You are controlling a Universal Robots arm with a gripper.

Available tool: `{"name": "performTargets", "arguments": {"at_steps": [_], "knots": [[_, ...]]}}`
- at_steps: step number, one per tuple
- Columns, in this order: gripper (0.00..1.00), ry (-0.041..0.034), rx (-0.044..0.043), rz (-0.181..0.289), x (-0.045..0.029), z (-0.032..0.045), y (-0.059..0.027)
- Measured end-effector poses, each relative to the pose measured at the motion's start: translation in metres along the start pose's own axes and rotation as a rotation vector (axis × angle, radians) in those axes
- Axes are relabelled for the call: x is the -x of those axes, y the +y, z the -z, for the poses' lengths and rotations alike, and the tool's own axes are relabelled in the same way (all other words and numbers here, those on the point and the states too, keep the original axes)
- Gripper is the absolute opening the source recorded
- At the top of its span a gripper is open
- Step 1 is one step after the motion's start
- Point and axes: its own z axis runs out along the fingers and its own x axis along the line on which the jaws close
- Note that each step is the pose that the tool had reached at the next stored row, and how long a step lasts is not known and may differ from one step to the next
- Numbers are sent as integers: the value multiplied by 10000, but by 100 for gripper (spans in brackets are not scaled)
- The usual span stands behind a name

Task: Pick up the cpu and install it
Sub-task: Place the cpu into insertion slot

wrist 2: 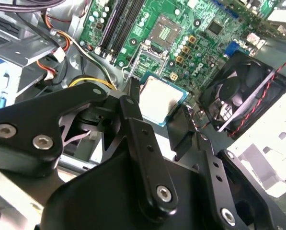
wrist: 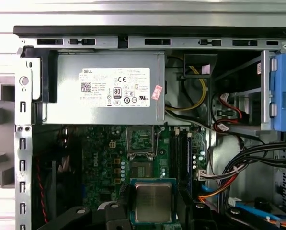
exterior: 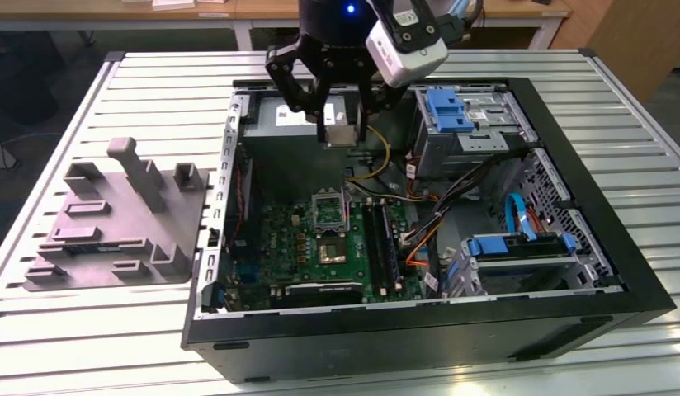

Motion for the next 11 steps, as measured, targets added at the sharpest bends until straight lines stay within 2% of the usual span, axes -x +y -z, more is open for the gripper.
{"name": "performTargets", "arguments": {"at_steps": [11], "knots": [[47, 0, 3, 60, -1, -94, -67]]}}
